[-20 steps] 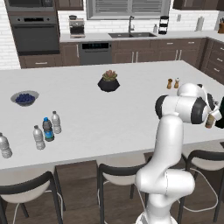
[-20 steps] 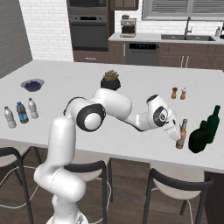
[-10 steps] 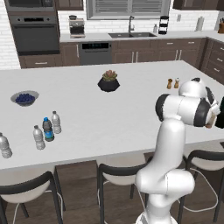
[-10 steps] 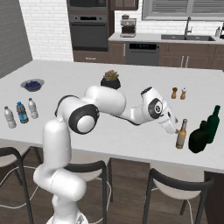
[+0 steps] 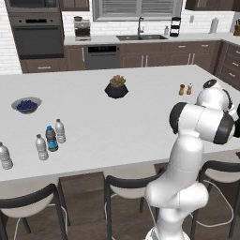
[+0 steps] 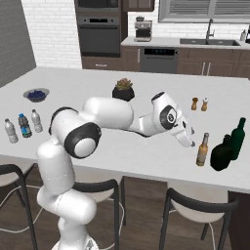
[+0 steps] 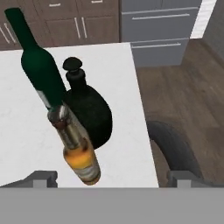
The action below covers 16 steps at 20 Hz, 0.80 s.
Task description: Move the plastic bottles in the middle to the plastics group, and the glass bottles in the middle to the glass group.
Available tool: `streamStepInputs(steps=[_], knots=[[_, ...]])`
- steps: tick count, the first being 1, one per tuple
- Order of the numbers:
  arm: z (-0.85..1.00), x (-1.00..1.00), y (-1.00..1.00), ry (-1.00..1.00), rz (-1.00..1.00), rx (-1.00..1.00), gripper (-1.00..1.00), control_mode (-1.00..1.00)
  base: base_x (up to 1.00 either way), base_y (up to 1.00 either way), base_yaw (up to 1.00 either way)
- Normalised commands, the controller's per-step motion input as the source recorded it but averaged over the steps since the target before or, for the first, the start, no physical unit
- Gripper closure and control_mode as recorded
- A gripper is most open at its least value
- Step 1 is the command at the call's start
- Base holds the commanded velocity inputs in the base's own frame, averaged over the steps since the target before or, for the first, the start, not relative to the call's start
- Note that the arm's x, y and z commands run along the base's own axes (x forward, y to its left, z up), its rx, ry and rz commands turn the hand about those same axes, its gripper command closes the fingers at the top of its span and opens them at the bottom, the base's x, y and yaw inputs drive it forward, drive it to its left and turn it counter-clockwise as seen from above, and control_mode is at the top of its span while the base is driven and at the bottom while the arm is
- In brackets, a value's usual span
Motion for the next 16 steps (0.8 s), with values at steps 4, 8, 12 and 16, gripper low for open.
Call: streamStepInputs(steps=[4, 8, 12, 16], knots=[[0.44, -0.54, 0.79, 0.02, 0.22, -0.03, -1.00, -1.00, 0.00, 0.00, 0.00], [0.48, -0.53, 0.92, 0.09, 0.32, -0.05, -1.00, -1.00, 0.00, 0.00, 0.00], [0.15, -0.56, 0.99, 0.09, 0.40, -0.01, -1.00, -1.00, 0.00, 0.00, 0.00], [0.00, -0.77, 0.66, 0.00, 0.39, 0.00, -1.00, -1.00, 0.00, 0.00, 0.00]])
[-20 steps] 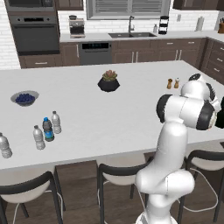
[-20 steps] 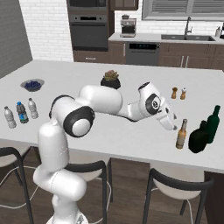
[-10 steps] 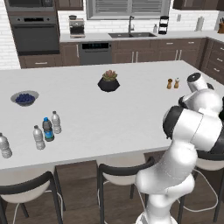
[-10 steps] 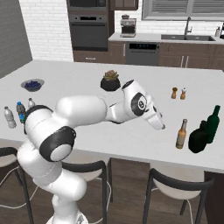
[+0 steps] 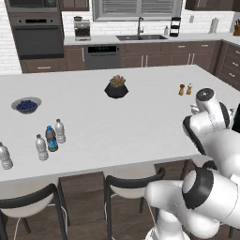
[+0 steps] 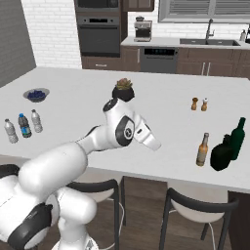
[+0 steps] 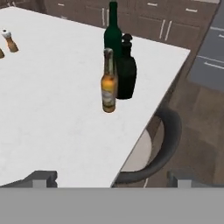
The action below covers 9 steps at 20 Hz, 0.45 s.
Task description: Move the plastic bottles in the middle to the plastics group, and the glass bottles in the middle to the glass group.
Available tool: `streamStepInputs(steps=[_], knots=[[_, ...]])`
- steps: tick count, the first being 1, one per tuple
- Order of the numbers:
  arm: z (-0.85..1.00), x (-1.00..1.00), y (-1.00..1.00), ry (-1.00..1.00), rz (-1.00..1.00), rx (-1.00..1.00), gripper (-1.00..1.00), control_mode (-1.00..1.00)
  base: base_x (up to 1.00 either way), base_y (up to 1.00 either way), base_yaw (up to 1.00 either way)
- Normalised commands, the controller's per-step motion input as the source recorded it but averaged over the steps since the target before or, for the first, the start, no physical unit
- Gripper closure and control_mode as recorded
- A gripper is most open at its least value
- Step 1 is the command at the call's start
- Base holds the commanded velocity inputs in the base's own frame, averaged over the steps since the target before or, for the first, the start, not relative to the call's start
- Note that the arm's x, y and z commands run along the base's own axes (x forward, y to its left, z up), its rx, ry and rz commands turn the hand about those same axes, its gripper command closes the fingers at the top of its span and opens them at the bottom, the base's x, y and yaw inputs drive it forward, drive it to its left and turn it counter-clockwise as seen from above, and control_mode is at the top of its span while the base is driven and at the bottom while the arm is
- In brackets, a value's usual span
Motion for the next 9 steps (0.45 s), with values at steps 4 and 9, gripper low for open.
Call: streamStepInputs(steps=[4, 9], knots=[[0.07, -0.73, 0.17, 0.00, 0.36, 0.00, -1.00, -1.00, 0.00, 0.00, 0.00], [0.05, -0.63, 0.16, 0.00, 0.16, 0.00, -1.00, -1.00, 0.00, 0.00, 0.00]])
